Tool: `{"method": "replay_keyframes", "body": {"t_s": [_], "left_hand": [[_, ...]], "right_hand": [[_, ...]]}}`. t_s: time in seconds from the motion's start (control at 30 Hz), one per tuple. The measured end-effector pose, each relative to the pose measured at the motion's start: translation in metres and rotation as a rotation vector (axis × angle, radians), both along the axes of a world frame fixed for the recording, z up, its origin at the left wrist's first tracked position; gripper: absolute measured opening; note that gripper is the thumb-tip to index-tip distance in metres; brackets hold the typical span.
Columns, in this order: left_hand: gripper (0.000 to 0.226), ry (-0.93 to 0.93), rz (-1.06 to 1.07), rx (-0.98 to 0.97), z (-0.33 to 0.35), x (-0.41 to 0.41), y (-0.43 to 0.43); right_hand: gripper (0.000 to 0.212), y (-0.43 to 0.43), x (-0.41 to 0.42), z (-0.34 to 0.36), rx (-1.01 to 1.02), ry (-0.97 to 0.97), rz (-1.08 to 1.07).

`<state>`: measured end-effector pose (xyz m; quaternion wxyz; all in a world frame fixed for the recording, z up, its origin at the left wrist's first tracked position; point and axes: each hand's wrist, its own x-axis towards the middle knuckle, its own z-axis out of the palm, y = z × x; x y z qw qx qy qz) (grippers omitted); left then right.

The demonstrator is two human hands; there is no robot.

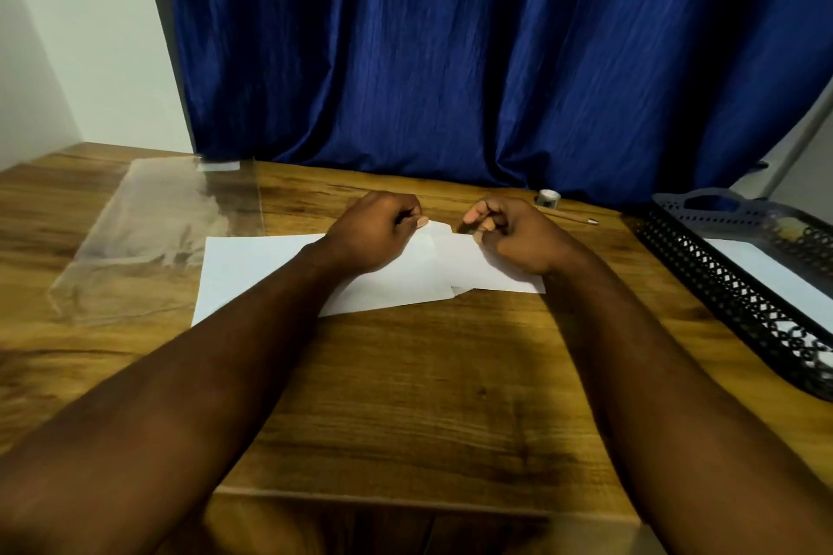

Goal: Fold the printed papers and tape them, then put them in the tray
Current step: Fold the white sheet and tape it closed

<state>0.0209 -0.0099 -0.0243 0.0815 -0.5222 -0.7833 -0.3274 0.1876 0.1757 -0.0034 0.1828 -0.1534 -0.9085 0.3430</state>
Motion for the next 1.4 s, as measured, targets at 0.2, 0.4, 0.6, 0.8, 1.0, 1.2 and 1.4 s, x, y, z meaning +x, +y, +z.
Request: {"method": "replay_keyframes", "body": {"t_s": [0.2,0.4,0.6,0.8,1.0,1.2,1.4], "left_hand": [[0.021,0.214,0.046,0.041,0.006,0.005,0.003],[0.02,0.245,0.096,0.113,0.007,0.007,0.004],[0.018,0.276,0.16,0.111,0.005,0.011,0.006],[0.019,0.272,0.2,0.108,0.006,0.013,0.008],[0.018,0.286,0.177,0.105,0.008,0.017,0.009],[0.021,0.227,0.191,0.136,0.009,0.017,0.009],[0.021,0.198,0.21,0.155,0.009,0.017,0.009]], "right_hand": [[0.032,-0.018,-0.011,-0.004,-0.063,0.158,0.024],[0.015,-0.002,-0.003,-0.001,-0.12,0.192,-0.117],[0.009,0.007,0.009,-0.009,-0.34,0.077,-0.174],[0.01,-0.014,-0.005,-0.003,-0.396,0.138,-0.133],[0.014,-0.04,-0.019,-0.007,-0.187,0.229,-0.087],[0.012,-0.03,-0.013,0.001,-0.407,0.196,-0.154],[0.005,-0.024,-0.009,0.002,-0.362,0.179,-0.171]]}}
